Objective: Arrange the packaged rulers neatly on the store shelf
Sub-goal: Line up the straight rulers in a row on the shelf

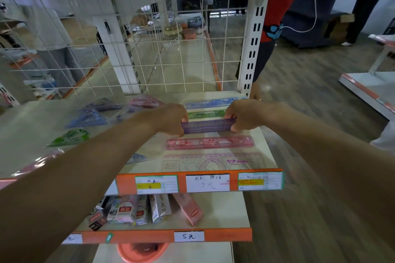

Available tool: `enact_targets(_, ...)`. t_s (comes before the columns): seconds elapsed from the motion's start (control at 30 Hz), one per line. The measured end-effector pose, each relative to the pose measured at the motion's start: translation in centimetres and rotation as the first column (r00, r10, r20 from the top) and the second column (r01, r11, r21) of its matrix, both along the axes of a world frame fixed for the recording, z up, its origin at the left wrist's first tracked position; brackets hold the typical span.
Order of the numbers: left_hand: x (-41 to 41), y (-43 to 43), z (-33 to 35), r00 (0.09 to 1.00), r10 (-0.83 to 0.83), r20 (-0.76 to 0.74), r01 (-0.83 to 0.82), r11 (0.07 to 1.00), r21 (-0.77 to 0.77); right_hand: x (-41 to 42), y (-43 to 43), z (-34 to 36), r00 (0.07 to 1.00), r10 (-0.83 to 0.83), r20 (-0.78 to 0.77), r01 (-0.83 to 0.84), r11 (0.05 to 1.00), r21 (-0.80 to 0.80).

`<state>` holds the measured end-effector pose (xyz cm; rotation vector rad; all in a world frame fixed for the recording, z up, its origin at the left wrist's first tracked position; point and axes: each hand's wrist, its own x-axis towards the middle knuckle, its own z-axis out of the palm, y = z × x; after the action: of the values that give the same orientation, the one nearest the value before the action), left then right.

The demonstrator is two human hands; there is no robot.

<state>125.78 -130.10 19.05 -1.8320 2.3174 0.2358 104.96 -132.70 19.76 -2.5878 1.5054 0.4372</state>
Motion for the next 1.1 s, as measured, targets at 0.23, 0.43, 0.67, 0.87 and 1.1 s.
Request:
enact_targets(0.23,1.8,2.3,2.6,0.999,0.0,-0.035,-0.001,0.999,-0.035,-1.6,1.3,2.0,0.986,0.039,0.165,-0.031,0.998,-0.056)
enact_targets(0.43,0.8,5.1,1.8,0.997,-0.016,0.072,0.012,0.999,0.05,-1.7,4.0,1.7,0.993,0.106,0.051,-0.104,0.994,-0.029)
enact_targets(0.67,-0.1,5.4,1.2,0.986,-0.017,0.166,0.013,1.0,0.026,-1.5,4.5,0.5,0.997,0.083,0.007,-0.083,0.996,-0.039)
enact_targets(0.87,-0.5,5.5,0.5,0.987,0.016,0.159,-0.014,1.0,-0.011,-1.6,4.2,-0.2,0.995,0.099,0.01,-0.098,0.993,-0.068)
enact_targets(1.1,-1.1,5.6,0.6,0.99,0.016,0.137,-0.016,1.0,0.001,-1.9,3.9,-0.3,0.995,0.102,0.012,-0.101,0.992,-0.071)
